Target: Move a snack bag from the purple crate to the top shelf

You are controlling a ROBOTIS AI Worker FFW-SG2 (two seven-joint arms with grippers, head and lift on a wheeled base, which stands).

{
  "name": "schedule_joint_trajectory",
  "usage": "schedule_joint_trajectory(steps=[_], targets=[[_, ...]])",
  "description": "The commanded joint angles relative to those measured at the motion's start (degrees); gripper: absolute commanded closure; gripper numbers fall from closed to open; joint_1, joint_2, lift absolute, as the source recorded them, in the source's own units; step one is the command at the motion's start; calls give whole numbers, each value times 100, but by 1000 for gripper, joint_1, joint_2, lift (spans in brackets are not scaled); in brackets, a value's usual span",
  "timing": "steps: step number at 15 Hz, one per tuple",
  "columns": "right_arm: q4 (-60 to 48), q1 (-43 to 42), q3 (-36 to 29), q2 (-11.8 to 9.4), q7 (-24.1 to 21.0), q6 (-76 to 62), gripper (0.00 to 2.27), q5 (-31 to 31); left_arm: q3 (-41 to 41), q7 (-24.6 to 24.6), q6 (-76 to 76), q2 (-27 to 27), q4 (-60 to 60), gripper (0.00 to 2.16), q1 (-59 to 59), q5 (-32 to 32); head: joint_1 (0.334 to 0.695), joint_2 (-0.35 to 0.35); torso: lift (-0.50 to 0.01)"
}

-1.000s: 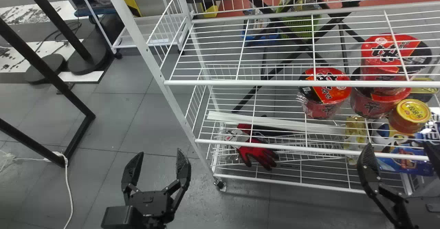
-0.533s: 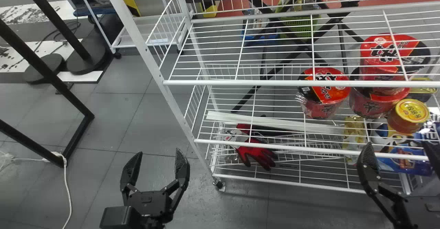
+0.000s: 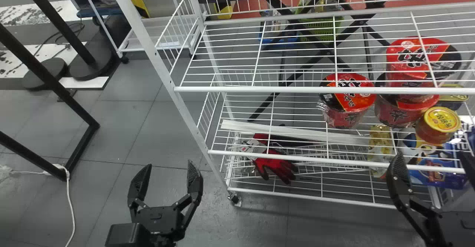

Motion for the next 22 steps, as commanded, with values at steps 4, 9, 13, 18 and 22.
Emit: schedule_joint_trajectory(steps=[4, 9, 13, 18, 22], targets=[[10, 0, 0, 9, 0, -70, 73, -2, 0, 0, -35, 0, 9, 117, 0, 9, 695, 241, -451], [-157, 202, -62, -35, 0, -246, 56, 6, 0, 0, -35, 9, 18, 117, -9, 9, 695, 242, -451], [-1766, 826, -492, -237, -150, 2707, 80, -213, 0, -17, -18, 44, 158, 117, -132, 44, 695, 233, -451], [-4490, 1398, -2848, -193, 615, 9299, 103, -2437, -61, -17, -53, 176, 273, 117, -185, 150, 695, 156, -451], [-5246, 1424, -5063, 105, 1274, 11707, 103, -4265, -114, -35, -158, 238, 404, 117, -299, 229, 695, 128, -451]])
